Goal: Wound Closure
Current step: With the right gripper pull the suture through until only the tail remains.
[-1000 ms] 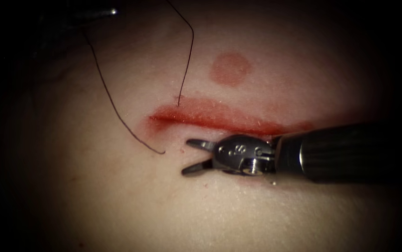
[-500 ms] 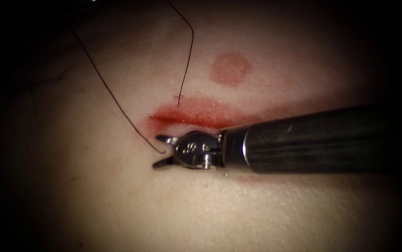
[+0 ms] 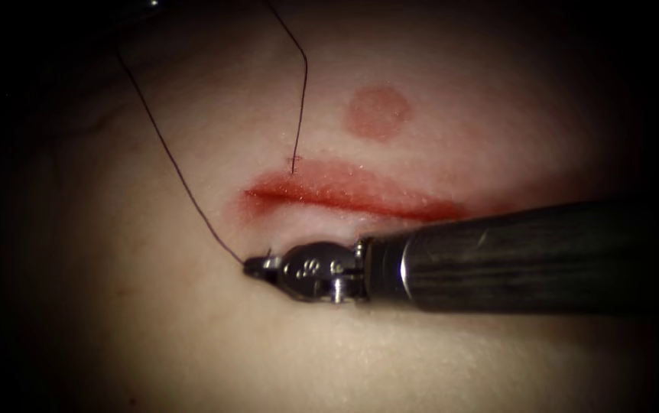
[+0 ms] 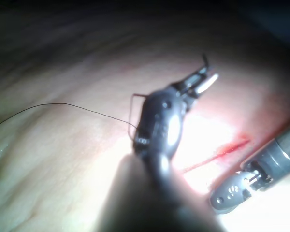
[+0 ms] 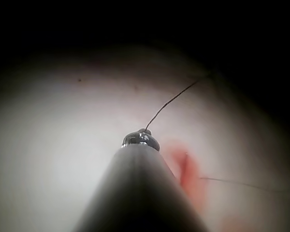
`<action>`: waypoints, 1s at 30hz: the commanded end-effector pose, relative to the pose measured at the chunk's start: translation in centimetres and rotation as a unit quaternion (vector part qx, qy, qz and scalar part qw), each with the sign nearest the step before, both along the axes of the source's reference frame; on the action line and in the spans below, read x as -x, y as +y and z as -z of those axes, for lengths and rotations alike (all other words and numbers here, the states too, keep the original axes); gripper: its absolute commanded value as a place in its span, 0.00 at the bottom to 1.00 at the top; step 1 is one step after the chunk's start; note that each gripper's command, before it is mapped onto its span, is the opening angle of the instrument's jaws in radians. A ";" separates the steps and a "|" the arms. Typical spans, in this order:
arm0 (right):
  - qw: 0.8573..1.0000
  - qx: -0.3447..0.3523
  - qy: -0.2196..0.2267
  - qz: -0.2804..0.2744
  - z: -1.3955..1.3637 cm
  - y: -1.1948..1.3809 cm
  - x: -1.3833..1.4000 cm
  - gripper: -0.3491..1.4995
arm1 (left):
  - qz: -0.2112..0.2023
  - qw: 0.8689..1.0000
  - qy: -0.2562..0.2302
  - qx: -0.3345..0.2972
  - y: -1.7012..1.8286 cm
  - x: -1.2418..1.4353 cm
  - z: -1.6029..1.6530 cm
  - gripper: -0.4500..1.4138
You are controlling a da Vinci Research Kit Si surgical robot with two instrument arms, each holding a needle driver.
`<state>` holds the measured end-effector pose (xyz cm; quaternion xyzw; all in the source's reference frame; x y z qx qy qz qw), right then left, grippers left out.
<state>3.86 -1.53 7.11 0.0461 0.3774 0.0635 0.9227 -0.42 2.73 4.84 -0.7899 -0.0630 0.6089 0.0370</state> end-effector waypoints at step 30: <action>0.998 0.057 0.006 0.022 0.48 0.39 0.23 0.99 | -0.002 1.000 -0.005 0.009 -0.03 0.12 -0.15 0.05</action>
